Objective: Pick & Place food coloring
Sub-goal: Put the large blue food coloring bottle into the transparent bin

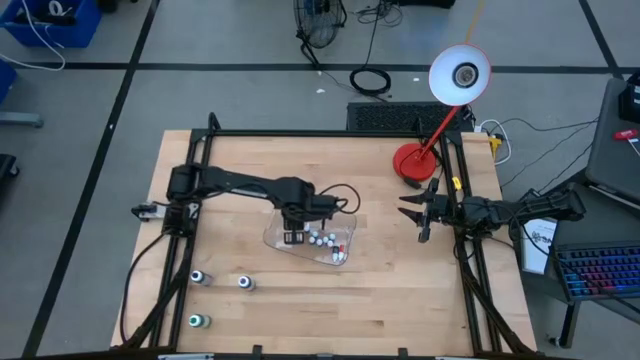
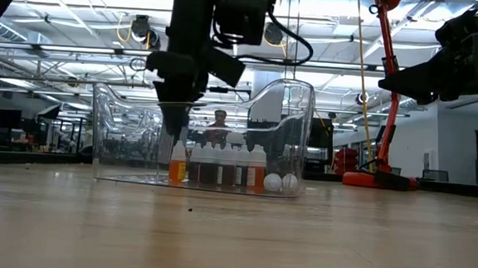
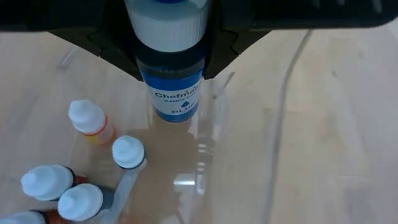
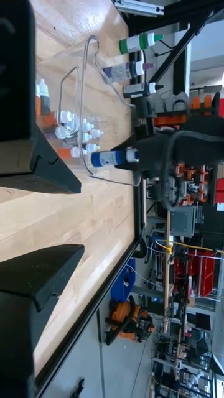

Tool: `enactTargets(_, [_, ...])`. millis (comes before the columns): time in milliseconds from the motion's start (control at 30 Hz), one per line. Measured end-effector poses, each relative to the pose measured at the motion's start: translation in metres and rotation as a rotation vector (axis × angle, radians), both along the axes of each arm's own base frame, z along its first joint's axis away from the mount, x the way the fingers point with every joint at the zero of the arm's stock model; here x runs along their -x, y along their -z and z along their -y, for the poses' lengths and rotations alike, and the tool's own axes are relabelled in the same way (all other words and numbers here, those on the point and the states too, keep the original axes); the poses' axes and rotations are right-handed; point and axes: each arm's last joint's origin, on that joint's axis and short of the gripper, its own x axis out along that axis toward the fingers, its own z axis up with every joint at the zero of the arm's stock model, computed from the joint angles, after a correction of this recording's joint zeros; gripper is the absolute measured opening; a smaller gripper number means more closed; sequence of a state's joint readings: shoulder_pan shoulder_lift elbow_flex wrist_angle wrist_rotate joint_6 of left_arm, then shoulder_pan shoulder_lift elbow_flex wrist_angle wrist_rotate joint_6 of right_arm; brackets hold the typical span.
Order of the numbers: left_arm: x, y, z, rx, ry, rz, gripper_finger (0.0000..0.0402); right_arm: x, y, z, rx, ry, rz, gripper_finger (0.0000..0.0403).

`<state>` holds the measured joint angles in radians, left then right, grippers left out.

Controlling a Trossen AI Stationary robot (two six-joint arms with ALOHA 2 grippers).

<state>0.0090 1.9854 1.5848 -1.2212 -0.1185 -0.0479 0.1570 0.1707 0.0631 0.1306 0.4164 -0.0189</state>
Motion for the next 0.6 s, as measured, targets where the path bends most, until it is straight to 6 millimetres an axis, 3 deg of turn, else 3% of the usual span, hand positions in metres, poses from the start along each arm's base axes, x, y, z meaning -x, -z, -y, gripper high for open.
enactTargets(433, [-0.002,0.015,0.001,0.033,-0.016,0.014,0.0133,0.000,0.000,0.000,0.000,0.000,0.000,0.0130])
enactTargets(600, [-0.002,0.014,0.000,0.011,-0.039,0.016,0.0220,0.000,0.000,0.000,0.000,0.000,0.000,0.0130])
